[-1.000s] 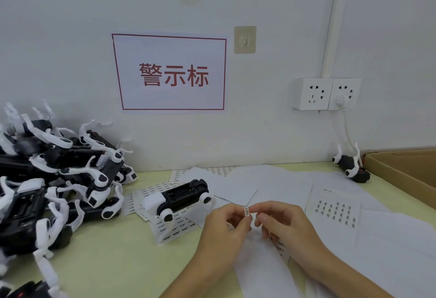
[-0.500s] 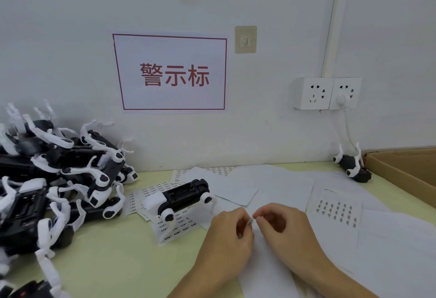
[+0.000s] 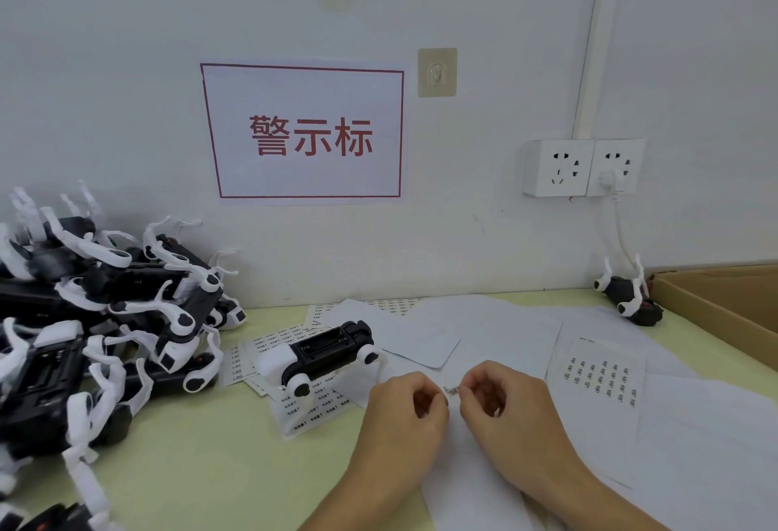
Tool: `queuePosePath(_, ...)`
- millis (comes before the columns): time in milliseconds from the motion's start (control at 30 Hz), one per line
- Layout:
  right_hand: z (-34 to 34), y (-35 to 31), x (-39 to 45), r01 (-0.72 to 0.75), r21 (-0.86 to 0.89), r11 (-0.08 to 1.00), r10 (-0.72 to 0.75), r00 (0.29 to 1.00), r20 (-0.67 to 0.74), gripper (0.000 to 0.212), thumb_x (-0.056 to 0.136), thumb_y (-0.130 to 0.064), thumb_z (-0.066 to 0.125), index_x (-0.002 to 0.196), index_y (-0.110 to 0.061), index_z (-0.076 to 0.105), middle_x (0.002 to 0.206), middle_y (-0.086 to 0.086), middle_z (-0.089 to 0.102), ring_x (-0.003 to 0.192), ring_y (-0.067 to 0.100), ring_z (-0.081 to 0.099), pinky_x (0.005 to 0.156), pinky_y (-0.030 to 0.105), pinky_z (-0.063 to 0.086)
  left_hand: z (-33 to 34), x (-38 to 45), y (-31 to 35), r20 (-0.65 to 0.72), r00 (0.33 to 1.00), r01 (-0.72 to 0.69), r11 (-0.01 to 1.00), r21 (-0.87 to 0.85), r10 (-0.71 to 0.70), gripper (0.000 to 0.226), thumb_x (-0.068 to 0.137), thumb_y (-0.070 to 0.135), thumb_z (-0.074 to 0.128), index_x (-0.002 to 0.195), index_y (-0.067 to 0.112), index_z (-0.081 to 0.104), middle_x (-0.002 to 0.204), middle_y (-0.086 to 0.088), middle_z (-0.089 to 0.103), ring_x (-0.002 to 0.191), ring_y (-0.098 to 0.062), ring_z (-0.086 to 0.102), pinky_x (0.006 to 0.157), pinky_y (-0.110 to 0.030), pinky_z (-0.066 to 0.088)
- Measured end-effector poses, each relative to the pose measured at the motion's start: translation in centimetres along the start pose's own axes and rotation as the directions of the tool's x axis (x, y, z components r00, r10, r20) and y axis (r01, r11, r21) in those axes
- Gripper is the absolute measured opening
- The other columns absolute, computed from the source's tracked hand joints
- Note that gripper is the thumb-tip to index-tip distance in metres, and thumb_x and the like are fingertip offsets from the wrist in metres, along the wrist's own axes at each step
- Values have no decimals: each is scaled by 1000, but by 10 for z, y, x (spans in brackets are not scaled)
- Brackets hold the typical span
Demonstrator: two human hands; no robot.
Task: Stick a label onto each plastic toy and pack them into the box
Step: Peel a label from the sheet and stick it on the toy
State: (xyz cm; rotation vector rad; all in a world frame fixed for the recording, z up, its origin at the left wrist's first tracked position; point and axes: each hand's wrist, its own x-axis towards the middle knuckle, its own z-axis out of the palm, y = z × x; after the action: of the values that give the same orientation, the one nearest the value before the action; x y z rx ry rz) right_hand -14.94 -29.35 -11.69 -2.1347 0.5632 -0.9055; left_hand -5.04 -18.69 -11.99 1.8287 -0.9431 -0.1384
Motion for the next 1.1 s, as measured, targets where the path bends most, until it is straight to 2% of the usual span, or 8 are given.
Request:
queuePosePath(167,0,6,2,-48,5,999,48,996,-73,20,84,-14,68,68,-27,65,61,-5,64,53,5,53,55,12,42,0,-3,0,-31,986,-155,964,216,165,23,94,21,52,74,16,60,73,6,59,70,-10,52,61,-20,40)
queuePosePath(300,1,5,2,-35,1,999,35,996,-76,21,83,-14,69,67,-27,64,62,-7,64,55,5,53,57,12,42,-1,-10,9,-54,825,-475,742,474,563,18,87,22,48,75,15,60,69,6,53,66,-11,48,56,-21,40)
queuePosePath(367,0,5,2,-35,13,999,35,997,-74,21,84,-14,68,68,-27,63,62,-6,63,54,5,52,56,12,42,-7,-5,16,-59,784,-496,680,539,618,17,84,19,47,82,13,63,71,4,56,68,-17,52,59,-27,45)
queuePosePath(533,-1,3,2,-57,55,997,58,998,-28,21,88,-12,64,71,-24,64,61,-6,62,51,2,48,53,11,40,-40,15,19,-98,899,-195,592,782,426,42,74,16,52,114,12,65,105,-5,64,100,-29,59,81,-41,52)
queuePosePath(667,-1,2,2,-55,51,997,56,998,-21,21,89,-11,63,71,-23,63,62,-7,61,52,2,47,53,11,39,-70,26,4,-127,987,73,428,901,100,69,84,27,52,149,22,29,142,-4,44,139,-33,34,114,-43,23)
queuePosePath(800,-1,2,2,-59,47,997,60,998,-17,20,89,-12,63,72,-22,63,61,-9,60,53,2,47,54,11,39,-82,30,-3,-101,995,96,300,949,0,41,92,27,45,133,22,37,111,4,59,104,-22,60,76,-31,31)
queuePosePath(967,-1,3,2,-65,45,997,66,998,-20,20,90,-13,62,72,-22,63,64,-6,62,53,2,47,54,12,39,-87,32,8,-188,981,131,548,826,49,36,93,40,53,119,23,34,79,6,45,78,-24,56,57,-32,31)
queuePosePath(1100,-2,4,4,-111,91,990,114,993,-29,20,91,-14,62,72,-21,65,63,-3,63,52,1,48,53,13,41,-79,30,22,-47,987,156,980,122,-151,52,90,34,65,120,45,24,83,3,61,62,-11,65,54,-26,48)
